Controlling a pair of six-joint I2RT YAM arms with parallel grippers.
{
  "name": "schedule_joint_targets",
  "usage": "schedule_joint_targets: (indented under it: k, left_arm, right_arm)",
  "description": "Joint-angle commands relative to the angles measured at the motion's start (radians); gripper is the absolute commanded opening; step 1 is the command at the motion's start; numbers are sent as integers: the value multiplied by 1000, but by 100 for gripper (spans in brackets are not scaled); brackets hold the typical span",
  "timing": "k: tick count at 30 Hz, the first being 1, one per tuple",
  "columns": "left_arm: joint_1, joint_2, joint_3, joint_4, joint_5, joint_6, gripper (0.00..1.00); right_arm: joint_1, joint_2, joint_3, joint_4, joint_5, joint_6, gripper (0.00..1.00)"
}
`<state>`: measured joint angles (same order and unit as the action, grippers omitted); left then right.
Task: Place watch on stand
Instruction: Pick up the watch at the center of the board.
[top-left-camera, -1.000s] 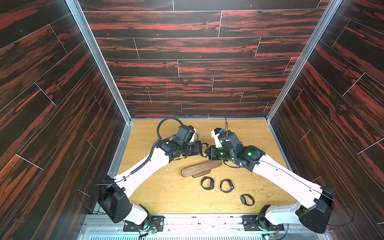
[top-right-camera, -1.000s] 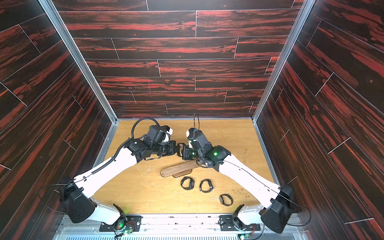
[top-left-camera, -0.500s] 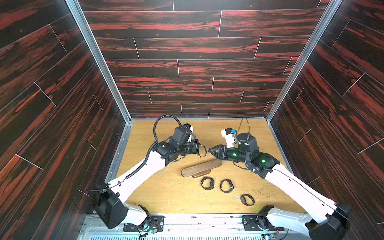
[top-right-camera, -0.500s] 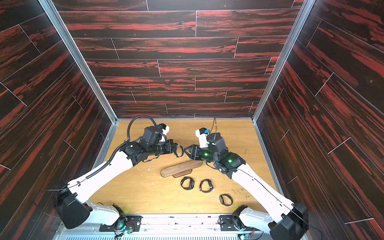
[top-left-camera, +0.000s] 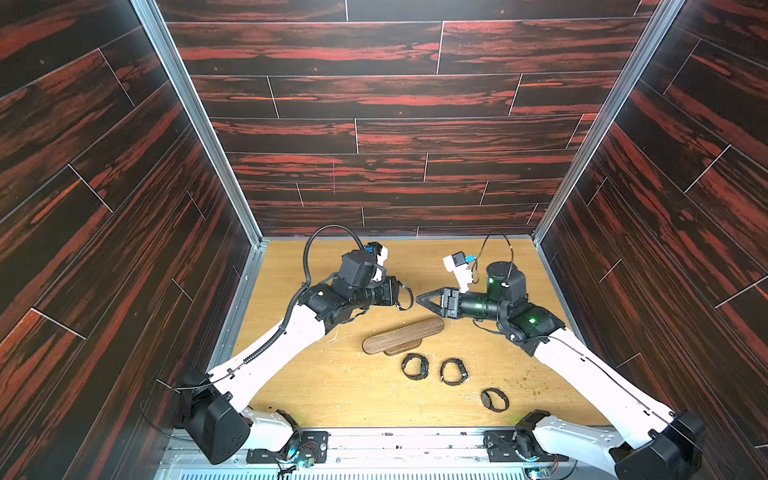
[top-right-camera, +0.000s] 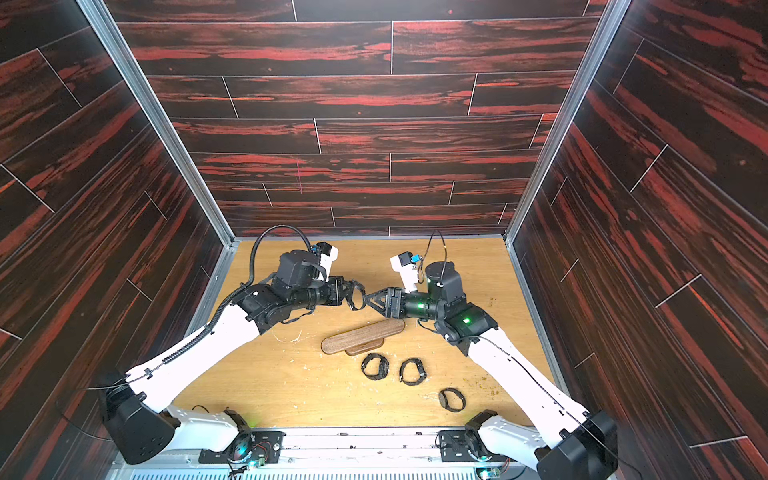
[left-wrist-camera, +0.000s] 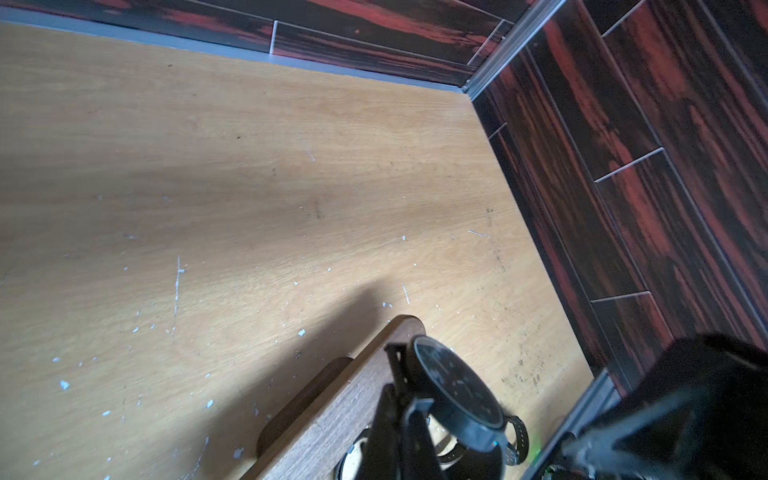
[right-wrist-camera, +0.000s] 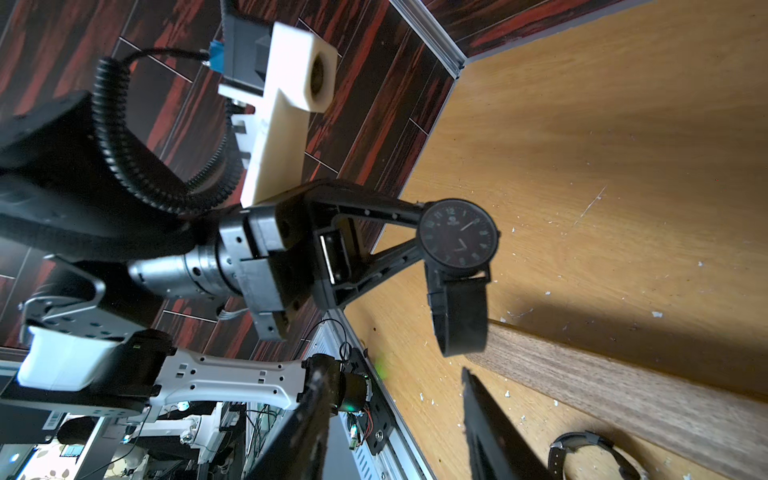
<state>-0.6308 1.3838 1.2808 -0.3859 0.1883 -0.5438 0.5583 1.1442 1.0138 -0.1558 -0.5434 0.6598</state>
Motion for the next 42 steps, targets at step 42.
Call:
schedule_joint_targets:
  k: [42]
  left_arm:
    - [68,-63,12,158,359,28,0]
  right_arm:
    - [-31,163,33,370,-380,187,23]
